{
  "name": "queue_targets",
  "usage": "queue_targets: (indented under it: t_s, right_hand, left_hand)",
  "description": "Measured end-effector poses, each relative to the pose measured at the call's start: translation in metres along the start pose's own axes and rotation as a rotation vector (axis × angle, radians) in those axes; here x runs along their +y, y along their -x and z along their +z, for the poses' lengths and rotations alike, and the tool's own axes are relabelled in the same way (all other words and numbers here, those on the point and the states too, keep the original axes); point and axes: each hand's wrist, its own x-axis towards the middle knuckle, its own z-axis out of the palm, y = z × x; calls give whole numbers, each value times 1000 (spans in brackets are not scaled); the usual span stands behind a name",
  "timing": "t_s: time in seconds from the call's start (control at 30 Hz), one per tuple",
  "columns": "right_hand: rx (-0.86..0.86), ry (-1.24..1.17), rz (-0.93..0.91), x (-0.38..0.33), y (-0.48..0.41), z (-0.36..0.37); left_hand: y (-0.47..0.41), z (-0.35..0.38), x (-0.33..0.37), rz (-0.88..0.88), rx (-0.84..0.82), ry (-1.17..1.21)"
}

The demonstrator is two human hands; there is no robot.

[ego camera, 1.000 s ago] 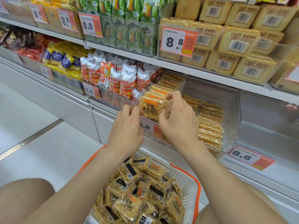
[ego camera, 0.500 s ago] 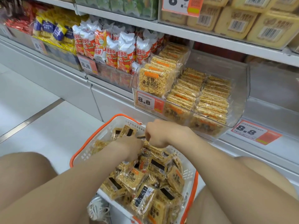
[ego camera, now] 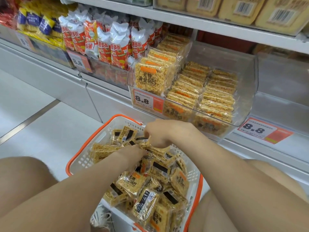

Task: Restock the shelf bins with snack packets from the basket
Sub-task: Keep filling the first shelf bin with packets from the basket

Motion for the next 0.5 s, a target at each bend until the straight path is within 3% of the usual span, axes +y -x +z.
queue_targets:
  t_s: [0.3, 0.5]
  right_hand:
    - [17, -22, -7, 4, 13, -4]
    - [24, -39, 10, 12, 18, -3]
  left_hand:
    - [4, -24, -3, -118, 157, -114]
    - [0, -21, 1, -81, 304, -271]
